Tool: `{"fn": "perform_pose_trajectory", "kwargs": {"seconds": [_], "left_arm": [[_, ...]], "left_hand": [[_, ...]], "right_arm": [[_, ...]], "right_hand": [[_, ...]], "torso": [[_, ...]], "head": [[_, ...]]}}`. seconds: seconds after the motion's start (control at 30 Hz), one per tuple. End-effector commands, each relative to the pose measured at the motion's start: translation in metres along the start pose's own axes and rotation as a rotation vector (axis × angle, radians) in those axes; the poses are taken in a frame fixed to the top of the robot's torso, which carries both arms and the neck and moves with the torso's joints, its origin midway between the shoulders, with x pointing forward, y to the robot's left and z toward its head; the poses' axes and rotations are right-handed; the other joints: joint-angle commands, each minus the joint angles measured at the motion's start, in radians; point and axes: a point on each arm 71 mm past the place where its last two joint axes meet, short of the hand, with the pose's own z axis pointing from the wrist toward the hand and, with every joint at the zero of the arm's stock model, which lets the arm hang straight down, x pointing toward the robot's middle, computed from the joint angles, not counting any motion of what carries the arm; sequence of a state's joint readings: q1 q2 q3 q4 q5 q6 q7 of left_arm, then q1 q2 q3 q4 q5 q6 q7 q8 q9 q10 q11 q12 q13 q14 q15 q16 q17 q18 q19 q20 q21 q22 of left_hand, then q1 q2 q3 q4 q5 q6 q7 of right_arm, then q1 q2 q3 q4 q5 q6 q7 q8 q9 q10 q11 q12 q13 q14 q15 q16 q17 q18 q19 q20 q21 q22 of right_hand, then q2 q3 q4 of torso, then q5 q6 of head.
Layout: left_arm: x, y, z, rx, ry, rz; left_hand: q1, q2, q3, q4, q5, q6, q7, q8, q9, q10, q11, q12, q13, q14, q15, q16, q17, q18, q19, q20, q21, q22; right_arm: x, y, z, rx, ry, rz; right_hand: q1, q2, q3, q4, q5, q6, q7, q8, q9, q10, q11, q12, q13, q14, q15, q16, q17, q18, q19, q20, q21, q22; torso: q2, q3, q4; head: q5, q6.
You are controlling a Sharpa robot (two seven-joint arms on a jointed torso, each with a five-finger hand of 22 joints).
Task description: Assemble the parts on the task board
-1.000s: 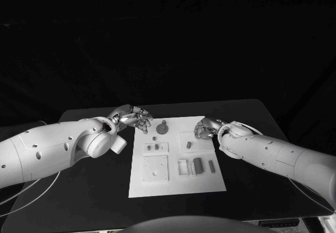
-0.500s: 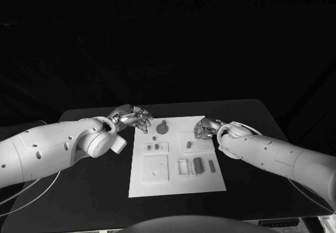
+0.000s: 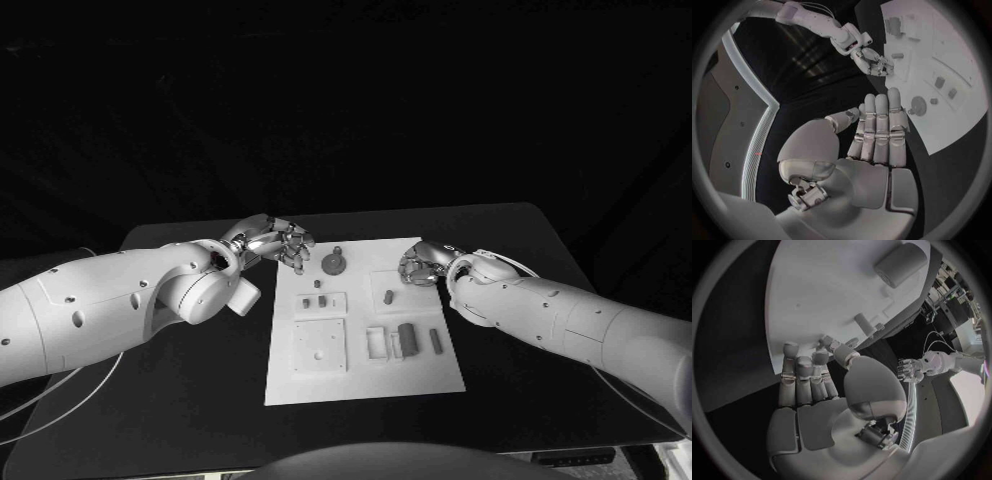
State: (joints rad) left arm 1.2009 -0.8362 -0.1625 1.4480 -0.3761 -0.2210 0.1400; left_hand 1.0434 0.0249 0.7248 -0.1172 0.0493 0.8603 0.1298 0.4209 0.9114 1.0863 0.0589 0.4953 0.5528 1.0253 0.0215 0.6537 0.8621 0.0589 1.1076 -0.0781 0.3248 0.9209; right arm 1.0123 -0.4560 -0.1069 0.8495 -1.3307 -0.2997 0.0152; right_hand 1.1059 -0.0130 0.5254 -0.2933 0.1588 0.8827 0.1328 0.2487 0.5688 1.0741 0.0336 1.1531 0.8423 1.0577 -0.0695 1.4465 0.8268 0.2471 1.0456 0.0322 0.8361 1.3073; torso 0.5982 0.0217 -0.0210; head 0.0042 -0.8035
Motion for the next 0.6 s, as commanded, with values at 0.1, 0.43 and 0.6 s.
{"fn": "perform_pose_trajectory", "kwargs": {"seconds": [0.1,0.43,0.6], "left_arm": [[0.0014,-0.0016,0.0001,0.007,0.012,-0.008],[0.0018,-0.0020,0.0003,0.007,0.012,-0.005],[0.0018,-0.0021,0.0003,0.007,0.013,-0.002]], "left_hand": [[-0.001,-0.013,0.000,-0.007,-0.001,-0.002,0.003,-0.007,0.002,-0.007,0.000,-0.003,0.002,-0.004,0.000,0.001,-0.001,0.011,-0.006,0.001,-0.004,0.001],[-0.001,-0.013,-0.001,-0.007,-0.001,-0.002,0.003,-0.007,0.002,-0.007,0.000,-0.003,0.002,-0.004,0.000,0.001,-0.002,0.011,-0.006,0.001,-0.004,0.002],[-0.002,-0.013,-0.001,-0.006,-0.001,-0.001,0.003,-0.007,0.003,-0.007,0.000,-0.003,0.003,-0.004,0.000,0.001,-0.002,0.011,-0.006,0.001,-0.004,0.002]], "right_arm": [[0.0065,-0.0019,-0.0016,-0.011,0.015,-0.047],[0.0066,0.0010,-0.0009,-0.033,-0.005,-0.085],[0.0075,0.0001,-0.0009,-0.031,-0.011,-0.094]], "right_hand": [[0.015,0.001,0.013,0.000,0.002,0.048,-0.004,0.023,0.010,-0.002,-0.017,-0.002,-0.001,0.001,-0.014,0.004,-0.001,0.015,-0.001,-0.002,0.002,0.015],[0.016,-0.003,0.019,0.000,0.001,0.084,-0.017,0.038,0.017,0.000,-0.029,-0.005,0.000,0.000,-0.025,0.003,0.000,0.015,-0.002,-0.003,0.003,0.016],[0.015,-0.003,0.019,0.000,0.000,0.087,-0.018,0.039,0.018,0.001,-0.030,-0.005,0.000,0.000,-0.026,0.003,0.000,0.015,-0.002,-0.003,0.003,0.016]], "torso": [[0.000,-0.0002,0.0000],[0.000,-0.0001,-0.0001],[0.000,-0.0003,0.0001]], "head": [[0.000,-0.001],[0.000,-0.003],[-0.001,-0.004]]}}
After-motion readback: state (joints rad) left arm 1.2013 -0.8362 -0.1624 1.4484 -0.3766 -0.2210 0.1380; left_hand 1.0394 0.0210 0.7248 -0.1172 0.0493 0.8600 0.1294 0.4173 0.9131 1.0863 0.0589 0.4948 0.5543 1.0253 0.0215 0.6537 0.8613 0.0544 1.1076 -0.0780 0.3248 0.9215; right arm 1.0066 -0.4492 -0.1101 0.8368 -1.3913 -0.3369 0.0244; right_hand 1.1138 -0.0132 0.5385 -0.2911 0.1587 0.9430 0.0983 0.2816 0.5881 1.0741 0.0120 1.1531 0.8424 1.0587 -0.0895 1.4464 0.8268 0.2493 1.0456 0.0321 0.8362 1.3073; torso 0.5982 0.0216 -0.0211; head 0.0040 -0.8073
